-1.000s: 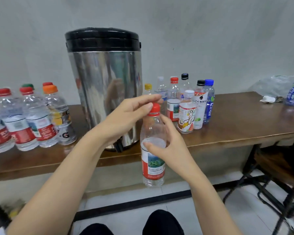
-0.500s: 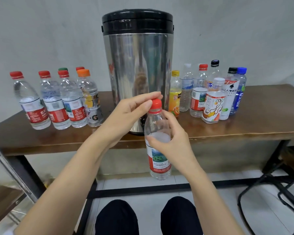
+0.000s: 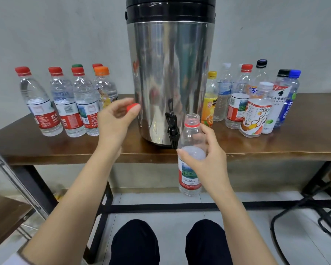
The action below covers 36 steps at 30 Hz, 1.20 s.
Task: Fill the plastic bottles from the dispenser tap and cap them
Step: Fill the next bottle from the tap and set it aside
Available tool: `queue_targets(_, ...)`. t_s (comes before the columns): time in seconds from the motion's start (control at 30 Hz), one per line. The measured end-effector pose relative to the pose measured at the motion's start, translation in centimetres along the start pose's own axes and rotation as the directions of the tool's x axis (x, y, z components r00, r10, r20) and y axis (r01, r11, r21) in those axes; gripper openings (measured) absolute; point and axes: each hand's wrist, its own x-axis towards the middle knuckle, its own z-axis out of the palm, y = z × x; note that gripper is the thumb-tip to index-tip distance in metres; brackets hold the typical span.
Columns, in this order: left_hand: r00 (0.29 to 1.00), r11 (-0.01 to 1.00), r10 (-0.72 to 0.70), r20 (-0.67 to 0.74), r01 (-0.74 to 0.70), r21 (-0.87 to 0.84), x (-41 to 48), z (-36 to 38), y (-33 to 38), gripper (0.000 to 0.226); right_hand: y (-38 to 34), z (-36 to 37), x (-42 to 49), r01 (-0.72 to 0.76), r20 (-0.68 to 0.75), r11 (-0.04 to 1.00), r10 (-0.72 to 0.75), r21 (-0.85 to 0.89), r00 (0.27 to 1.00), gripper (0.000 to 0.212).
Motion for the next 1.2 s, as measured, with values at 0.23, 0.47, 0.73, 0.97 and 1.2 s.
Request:
queue_targets(0.23, 0.980, 0.883, -0.187, 0.066, 0.138, 0.449, 0.2, -0.1, -10.0, 0.035, 2.8, 0.7, 0.3, -0.120, -0.064, 0.992, 0.121, 0.028, 0.991, 0.068)
queue_targets(0.47, 0.989, 0.713, -0.110, 0.096, 0.011, 0.701, 0.2, 0.6, -12.2, 0.038, 5.1, 2.0, 0.5, -0.196, -0.036, 0.980, 0.196, 0.016, 0.980, 0.069)
queue_targets(0.73, 0.924, 0.861, 0.333, 0.186, -0.379, 0.339, 0.0, 1.4, -3.7, 0.031, 7.2, 3.4, -0.2, -0.261, -0.082, 0.965, 0.257, -0.034, 0.963, 0.068)
queue_targets(0.97, 0.631, 0.643, 0.487, 0.604, -0.727, 0.240, -0.2, 3.8, -1.0, 0.040, 8.7, 5.1, -2.7, -0.314, -0.043, 0.949, 0.312, -0.025, 0.949, 0.068)
queue_targets(1.2, 0.579, 0.606, 0.464, 0.670, -0.760, 0.236, 0.2, 3.8, -1.3, 0.041, 8.4, 5.7, -2.9, -0.288, 0.076, 0.957, 0.289, -0.020, 0.954, 0.070)
